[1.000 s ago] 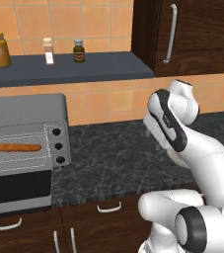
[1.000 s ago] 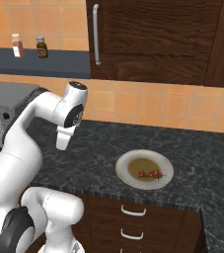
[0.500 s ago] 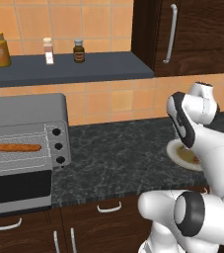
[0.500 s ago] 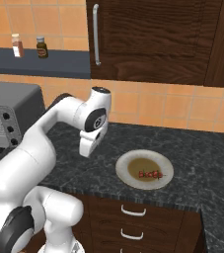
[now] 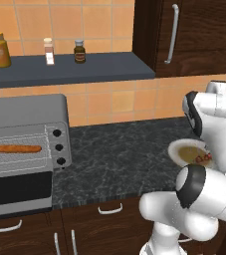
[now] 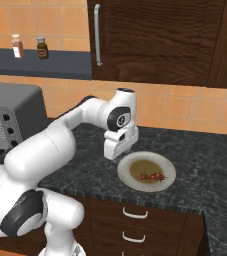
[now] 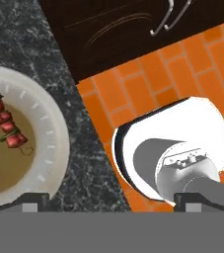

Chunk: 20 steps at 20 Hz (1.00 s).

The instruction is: Pick up the kebab skewer and baguette bread, and place them inside the toaster oven. Close the toaster oven door and start by setting the timer.

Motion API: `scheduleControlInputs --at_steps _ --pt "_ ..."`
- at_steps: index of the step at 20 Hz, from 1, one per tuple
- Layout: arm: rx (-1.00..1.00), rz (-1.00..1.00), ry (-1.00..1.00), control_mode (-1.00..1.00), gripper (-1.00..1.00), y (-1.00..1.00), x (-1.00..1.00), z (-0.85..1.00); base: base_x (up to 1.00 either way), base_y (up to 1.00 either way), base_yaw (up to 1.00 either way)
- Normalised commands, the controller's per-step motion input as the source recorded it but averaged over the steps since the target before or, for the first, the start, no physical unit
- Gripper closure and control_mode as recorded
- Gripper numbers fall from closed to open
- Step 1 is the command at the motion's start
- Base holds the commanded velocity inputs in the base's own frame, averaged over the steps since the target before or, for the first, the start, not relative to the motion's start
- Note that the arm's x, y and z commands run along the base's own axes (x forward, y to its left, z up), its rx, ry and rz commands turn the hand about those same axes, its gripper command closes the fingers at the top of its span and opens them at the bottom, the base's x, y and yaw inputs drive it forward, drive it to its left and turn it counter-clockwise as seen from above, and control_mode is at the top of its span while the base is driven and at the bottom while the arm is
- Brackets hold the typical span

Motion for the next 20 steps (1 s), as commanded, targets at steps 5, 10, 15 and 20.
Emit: scheduleControlInputs --at_steps 5,10,15,20 --pt "-0.13 -0.22 0.14 -1.00 -1.00 -0.93 0.17 -0.10 0.00 0.00 0.00" --pt "-0.01 -0.03 0.09 -1.00 -1.00 -0.53 0.20 -0.04 0.00 0.00 0.00" --pt "0.00 0.00 0.00 -1.00 -1.00 0.00 0.00 -0.04 0.00 0.00 0.00" --pt "0.02 0.22 -0.13 -1.00 -1.00 -0.01 0.11 -0.54 0.00 0.00 0.00"
